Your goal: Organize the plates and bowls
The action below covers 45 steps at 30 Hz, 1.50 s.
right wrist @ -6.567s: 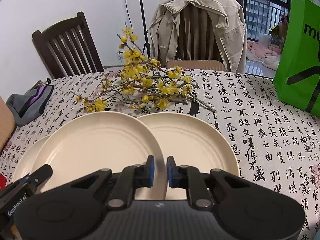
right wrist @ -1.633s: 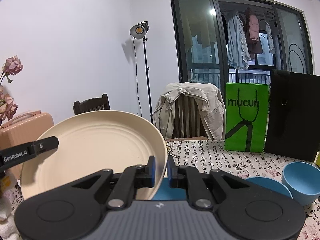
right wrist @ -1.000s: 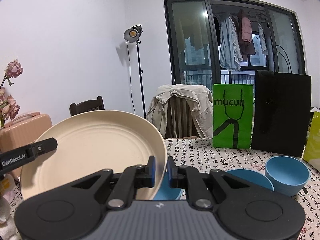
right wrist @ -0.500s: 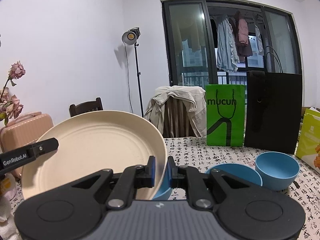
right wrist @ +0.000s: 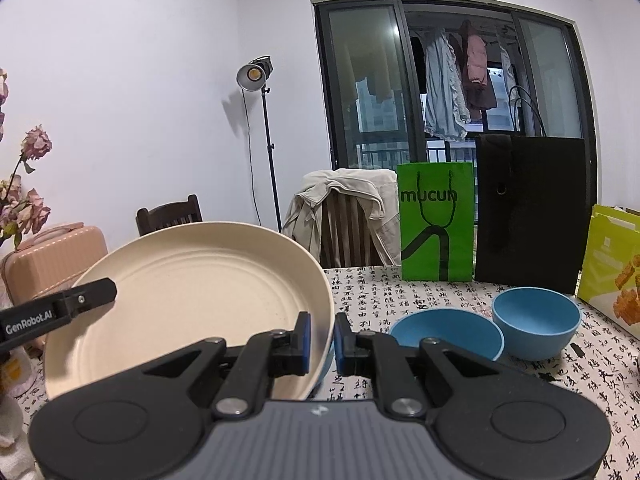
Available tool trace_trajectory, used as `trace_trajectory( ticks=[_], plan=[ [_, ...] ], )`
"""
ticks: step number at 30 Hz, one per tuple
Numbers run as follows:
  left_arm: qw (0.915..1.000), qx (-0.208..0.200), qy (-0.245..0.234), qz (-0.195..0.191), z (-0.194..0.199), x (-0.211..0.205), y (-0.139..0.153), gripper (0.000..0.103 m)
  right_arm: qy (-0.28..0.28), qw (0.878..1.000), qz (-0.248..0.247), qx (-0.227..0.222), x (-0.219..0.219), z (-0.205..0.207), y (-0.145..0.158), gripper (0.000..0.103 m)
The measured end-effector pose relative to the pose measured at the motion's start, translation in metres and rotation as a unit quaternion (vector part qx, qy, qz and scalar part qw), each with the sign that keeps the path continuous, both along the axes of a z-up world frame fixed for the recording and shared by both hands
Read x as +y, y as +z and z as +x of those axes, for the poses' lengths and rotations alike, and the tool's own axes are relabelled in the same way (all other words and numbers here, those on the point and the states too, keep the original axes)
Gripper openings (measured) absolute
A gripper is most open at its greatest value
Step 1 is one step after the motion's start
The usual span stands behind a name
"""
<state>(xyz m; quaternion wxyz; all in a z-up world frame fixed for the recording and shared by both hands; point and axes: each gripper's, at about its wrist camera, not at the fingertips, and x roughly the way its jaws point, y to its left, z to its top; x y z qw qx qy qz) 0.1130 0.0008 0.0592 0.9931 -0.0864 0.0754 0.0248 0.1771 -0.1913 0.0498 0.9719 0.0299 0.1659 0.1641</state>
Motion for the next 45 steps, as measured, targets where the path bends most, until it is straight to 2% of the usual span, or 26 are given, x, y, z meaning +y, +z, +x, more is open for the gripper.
trace_trajectory(
  ticks=[20,45],
  plan=[
    [0.9999,0.011,-0.012,-0.004,-0.018,-0.010,-0.015,0.014,-0.005,1.000,0.006,0.013,-0.016,-0.023,-0.014,0.012],
    [0.9973,0.061,-0.039,-0.008,-0.012,-0.016,-0.051,0.014,-0.014,0.999,0.008,0.047,-0.028,-0.023,-0.043,0.012]
  ],
)
